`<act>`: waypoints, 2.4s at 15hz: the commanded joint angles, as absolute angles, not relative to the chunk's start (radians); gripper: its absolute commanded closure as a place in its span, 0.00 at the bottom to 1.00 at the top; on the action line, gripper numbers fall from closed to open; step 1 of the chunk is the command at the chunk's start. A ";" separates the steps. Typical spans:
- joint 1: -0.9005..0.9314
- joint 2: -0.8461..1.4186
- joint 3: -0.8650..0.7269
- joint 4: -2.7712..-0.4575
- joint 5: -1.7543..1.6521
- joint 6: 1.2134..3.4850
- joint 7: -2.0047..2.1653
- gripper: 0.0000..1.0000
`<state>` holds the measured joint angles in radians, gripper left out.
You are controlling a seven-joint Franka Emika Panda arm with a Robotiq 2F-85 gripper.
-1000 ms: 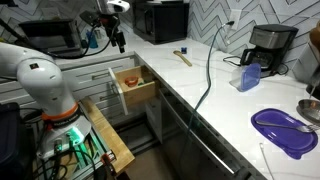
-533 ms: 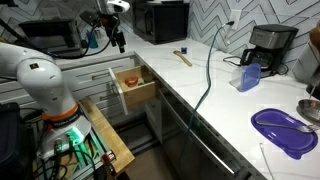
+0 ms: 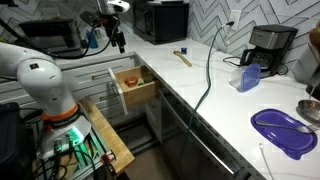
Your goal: Remove the orange heart bowl from the drawer and put it on the counter top
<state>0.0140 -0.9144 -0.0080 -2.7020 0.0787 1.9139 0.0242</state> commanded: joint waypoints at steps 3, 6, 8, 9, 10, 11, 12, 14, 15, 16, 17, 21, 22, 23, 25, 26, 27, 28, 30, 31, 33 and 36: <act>0.010 -0.914 -0.005 -2.700 0.081 1.911 0.022 0.00; 0.010 -0.914 -0.005 -2.700 0.081 1.911 0.022 0.00; 0.019 -0.903 0.004 -2.707 0.098 1.925 0.037 0.00; 0.035 -0.893 0.019 -2.721 0.114 1.941 0.047 0.00; 0.042 -0.885 0.038 -2.734 0.124 1.957 0.063 0.00; 0.058 -0.873 0.063 -2.755 0.147 1.985 0.084 0.00; 0.067 -0.858 0.089 -2.768 0.165 2.011 0.106 0.00; 0.087 -0.767 0.145 -2.749 0.200 2.091 0.164 0.00; 0.099 -0.737 0.167 -2.762 0.215 2.139 0.188 0.00; 0.109 -0.699 0.190 -2.763 0.228 2.189 0.213 0.00; 0.117 -0.660 0.208 -2.763 0.236 2.239 0.234 0.00; 0.163 -0.469 0.256 -2.764 0.260 2.449 0.282 0.00; 0.170 -0.420 0.268 -2.764 0.253 2.489 0.296 0.00; 0.182 -0.376 0.272 -2.764 0.254 2.528 0.302 0.00; 0.187 -0.293 0.295 -2.764 0.230 2.608 0.334 0.00; 0.175 -0.254 0.314 -2.764 0.201 2.669 0.366 0.00; 0.166 -0.218 0.320 -2.764 0.187 2.701 0.396 0.00; 0.191 -0.291 0.283 -2.763 0.211 2.631 0.344 0.00; 0.192 -0.255 0.283 -2.755 0.209 2.647 0.349 0.00; 0.191 -0.257 0.280 -2.751 0.209 2.647 0.348 0.00; 0.191 -0.266 0.279 -2.750 0.210 2.646 0.348 0.00; 0.170 -0.242 0.283 -2.740 0.184 2.649 0.368 0.00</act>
<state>0.1763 -0.2687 0.2950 -2.7490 0.2175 2.6477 0.3435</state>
